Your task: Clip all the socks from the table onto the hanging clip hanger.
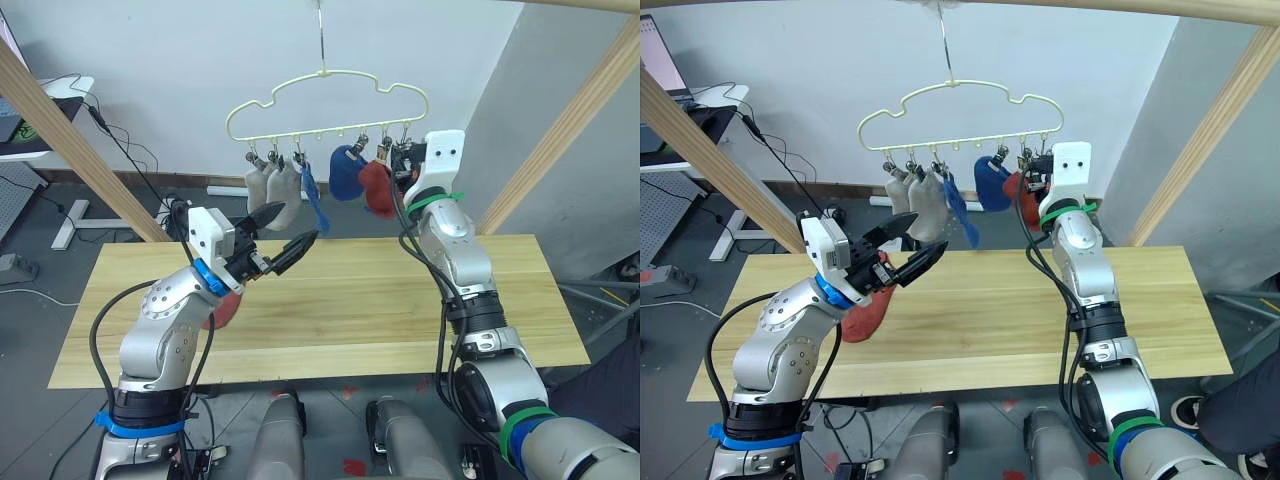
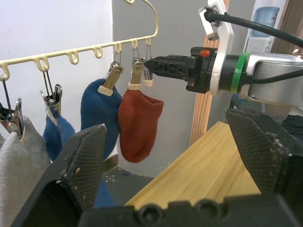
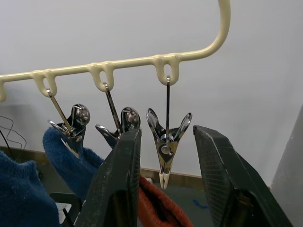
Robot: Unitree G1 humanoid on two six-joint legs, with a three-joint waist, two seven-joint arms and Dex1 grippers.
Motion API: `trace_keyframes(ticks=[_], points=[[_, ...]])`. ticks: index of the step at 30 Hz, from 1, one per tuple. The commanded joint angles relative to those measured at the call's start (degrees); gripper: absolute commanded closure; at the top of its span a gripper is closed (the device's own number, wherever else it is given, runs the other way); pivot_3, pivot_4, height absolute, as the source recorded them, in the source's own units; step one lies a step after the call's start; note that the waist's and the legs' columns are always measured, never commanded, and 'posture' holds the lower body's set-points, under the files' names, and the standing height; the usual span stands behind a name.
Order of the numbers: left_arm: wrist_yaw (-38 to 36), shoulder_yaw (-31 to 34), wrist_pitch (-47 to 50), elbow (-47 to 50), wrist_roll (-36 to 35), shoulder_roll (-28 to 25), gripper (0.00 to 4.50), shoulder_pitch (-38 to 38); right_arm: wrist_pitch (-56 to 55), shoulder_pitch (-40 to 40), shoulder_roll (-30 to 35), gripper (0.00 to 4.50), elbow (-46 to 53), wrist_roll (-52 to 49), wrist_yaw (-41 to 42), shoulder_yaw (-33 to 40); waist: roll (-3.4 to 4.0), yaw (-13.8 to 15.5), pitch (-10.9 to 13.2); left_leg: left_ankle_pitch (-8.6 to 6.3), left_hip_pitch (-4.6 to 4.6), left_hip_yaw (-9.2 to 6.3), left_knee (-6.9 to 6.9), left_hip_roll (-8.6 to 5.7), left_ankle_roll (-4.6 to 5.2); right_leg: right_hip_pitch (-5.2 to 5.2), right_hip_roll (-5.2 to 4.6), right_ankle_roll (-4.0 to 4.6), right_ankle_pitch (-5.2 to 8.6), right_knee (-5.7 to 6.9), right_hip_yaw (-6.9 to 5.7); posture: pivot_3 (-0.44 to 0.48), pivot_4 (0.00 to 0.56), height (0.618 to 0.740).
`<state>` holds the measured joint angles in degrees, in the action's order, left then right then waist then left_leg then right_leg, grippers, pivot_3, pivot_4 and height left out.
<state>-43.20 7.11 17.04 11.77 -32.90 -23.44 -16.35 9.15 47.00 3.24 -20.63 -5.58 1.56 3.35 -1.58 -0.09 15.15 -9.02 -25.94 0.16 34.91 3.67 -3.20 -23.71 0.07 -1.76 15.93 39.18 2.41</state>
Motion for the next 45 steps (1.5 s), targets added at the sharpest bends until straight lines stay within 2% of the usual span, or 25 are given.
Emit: trace_keyframes(ticks=[1,16,32,35,39,45], points=[[0.3,0.7,-0.5,2.9,-0.6,-0.4,0.0,-0.1,-2.0,2.8,0.0,2.7,-0.4,0.5,-1.2,0.8,0.0,0.0,0.0,0.0,0.0,0.01,0.0,0.0,0.0,0.0,0.0,0.0,0.0,0.0,0.01,0.089,0.217,0.74],[1.5,0.7,0.3,3.4,-0.9,-0.3,0.0,0.2,-3.8,5.7,1.3,2.7,-5.5,1.3,-3.2,1.0,0.0,0.0,0.0,0.0,0.01,0.0,0.0,0.0,0.0,-0.01,0.0,0.01,-0.01,0.03,0.0,0.095,0.225,0.74],[2.0,0.7,0.2,4.0,-0.7,-0.2,0.0,0.9,-4.6,7.4,-0.7,2.7,-7.4,0.0,-2.6,1.1,0.0,0.0,0.0,0.0,0.0,-0.02,0.0,0.0,0.0,-0.01,0.0,0.01,-0.01,0.03,-0.02,0.101,0.23,0.74],[2.1,0.7,0.2,4.0,-0.7,-0.2,0.0,0.8,-4.6,7.5,-0.8,3.28,-7.8,-0.2,-2.7,1.3,0.0,0.0,0.0,0.0,0.01,-0.02,0.0,0.0,0.0,-0.01,0.0,0.01,-0.01,0.03,-0.02,0.101,0.23,0.74],[2.4,0.5,0.2,4.2,-0.6,-0.2,0.0,1.1,-4.8,7.9,-0.2,4.42,-9.0,0.5,-3.7,1.5,0.0,0.0,0.0,0.0,0.0,-0.01,0.0,0.0,0.0,-0.01,0.0,0.01,-0.01,0.03,-0.02,0.107,0.233,0.74],[3.5,0.7,0.9,4.2,-0.5,-0.4,0.0,1.8,-4.7,8.3,0.7,4.47,-9.9,-0.1,-3.3,2.4,0.0,0.1,0.0,0.0,0.01,-0.02,0.0,0.0,0.0,0.0,0.0,0.01,-0.01,0.03,-0.02,0.109,0.236,0.74]])
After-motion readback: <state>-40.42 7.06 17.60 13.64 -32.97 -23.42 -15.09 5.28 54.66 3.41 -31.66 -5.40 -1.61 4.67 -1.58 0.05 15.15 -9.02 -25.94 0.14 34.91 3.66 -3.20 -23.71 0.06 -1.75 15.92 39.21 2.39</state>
